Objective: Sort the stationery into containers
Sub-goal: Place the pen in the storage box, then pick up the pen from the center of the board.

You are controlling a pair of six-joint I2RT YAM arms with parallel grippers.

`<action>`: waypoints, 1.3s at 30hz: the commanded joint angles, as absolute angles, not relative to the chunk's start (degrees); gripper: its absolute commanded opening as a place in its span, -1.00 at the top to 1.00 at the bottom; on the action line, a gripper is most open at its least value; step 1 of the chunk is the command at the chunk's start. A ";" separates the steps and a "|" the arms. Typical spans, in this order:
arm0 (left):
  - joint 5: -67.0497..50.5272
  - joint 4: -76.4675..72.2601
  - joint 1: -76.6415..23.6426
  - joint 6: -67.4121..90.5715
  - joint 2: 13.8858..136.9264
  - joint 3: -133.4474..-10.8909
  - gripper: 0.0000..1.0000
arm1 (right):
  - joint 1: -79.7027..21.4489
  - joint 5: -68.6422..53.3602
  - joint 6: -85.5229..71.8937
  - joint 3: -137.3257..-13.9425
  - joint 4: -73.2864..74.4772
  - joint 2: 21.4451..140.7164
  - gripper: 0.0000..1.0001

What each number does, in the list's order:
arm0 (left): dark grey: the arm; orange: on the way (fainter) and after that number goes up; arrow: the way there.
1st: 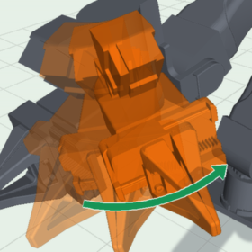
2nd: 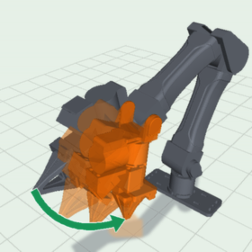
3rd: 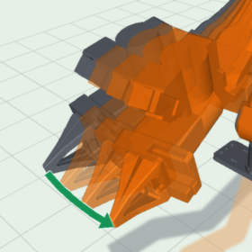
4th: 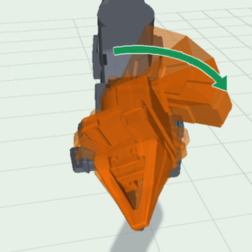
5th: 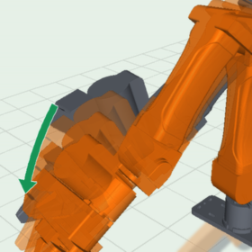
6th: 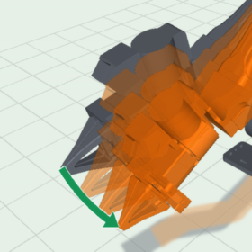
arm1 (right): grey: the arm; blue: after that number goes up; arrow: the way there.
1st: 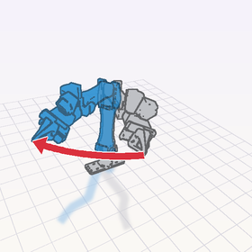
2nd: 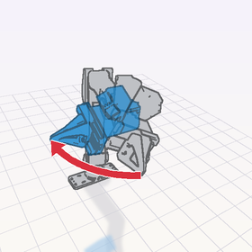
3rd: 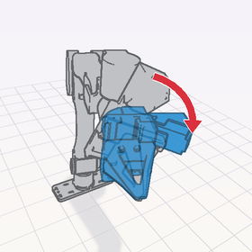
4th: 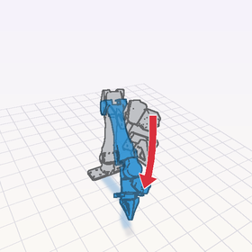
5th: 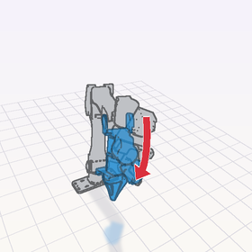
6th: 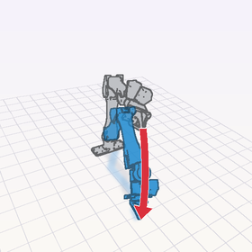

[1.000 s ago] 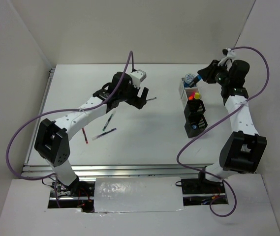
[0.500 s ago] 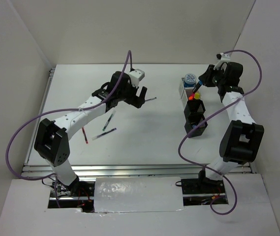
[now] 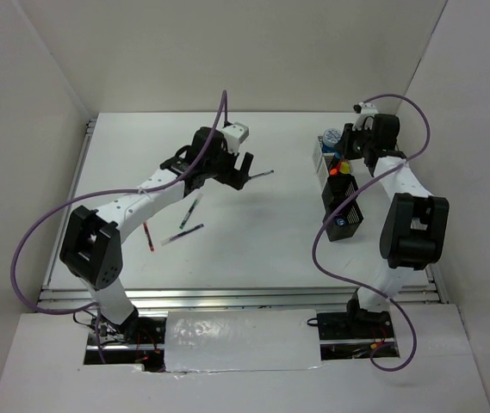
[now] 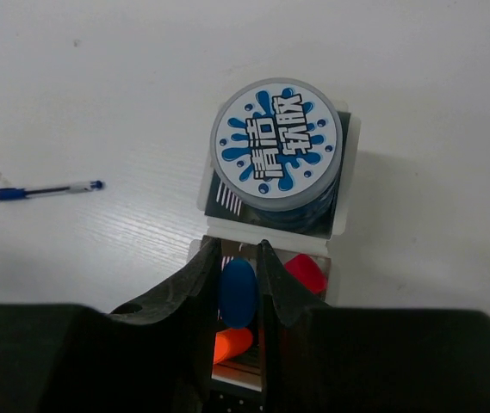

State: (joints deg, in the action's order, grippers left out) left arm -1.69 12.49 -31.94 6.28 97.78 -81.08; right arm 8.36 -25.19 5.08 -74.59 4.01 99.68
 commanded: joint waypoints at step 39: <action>-7.65 20.66 -29.36 -4.13 140.18 -118.12 -0.20 | 13.36 -37.00 10.11 -65.74 11.69 74.26 0.02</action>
